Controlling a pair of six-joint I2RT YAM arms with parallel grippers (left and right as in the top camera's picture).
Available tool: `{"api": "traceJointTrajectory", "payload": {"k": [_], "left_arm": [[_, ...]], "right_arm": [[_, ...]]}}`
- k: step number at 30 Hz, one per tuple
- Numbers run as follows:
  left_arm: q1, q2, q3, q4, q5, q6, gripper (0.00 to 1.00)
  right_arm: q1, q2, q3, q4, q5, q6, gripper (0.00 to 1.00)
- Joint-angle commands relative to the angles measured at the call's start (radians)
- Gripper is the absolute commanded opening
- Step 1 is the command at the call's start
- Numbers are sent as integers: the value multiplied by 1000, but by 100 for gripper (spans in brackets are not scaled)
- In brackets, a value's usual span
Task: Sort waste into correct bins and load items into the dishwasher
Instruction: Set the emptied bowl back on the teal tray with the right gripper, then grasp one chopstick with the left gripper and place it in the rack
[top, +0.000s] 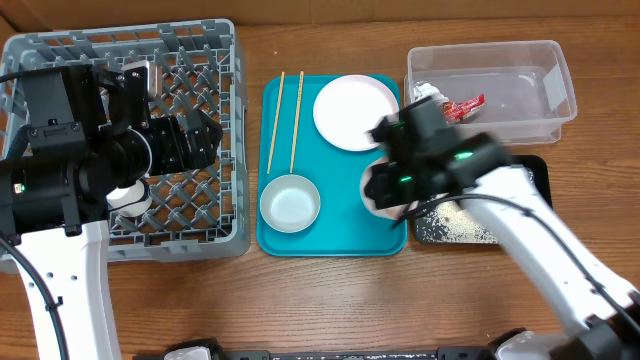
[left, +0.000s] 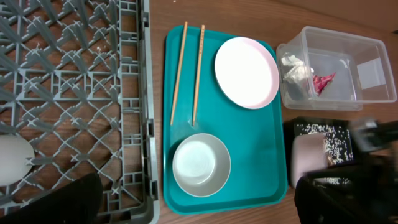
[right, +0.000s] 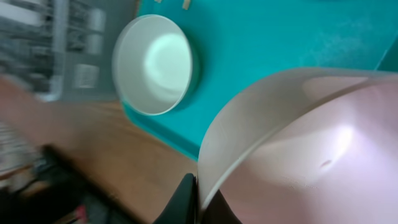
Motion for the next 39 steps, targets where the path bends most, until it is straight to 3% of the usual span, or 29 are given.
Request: {"api": "traceJointTrajectory", "payload": {"k": [1,7,8,9,12,15,23,28,31,33,39], "left_arm": [[4,-1,11,-6,-8,1,100],[2,12,11,0,-6,1,100],[-3,17,11,1,-6,1,100],[-11,24,11,2,-6,1,99],[-44,43,11,5,-7,6,99],[-91,65,11,20,-14,32,99],[-274,222,11,71,-237,-12,93],[-372,420,11,141,-406,-141,88],[-394,525,11,214,-407,-151,82],[-400,588,11,264,-396,-150,72],[-412,741,11,415,-393,-145,65]], "right_arm": [[111,87,-2,48,290,159,4],[187,224,-2,157,262,159,4],[189,225,-2,164,258,159,13],[190,224,0,167,262,159,32],[186,219,29,140,272,159,41],[183,199,86,79,279,159,42],[96,43,203,-41,358,187,46],[-73,-39,203,-76,338,216,60],[-134,-40,202,-102,263,215,61],[-156,-40,200,-114,224,214,61],[-159,-40,200,-116,223,208,61]]}}
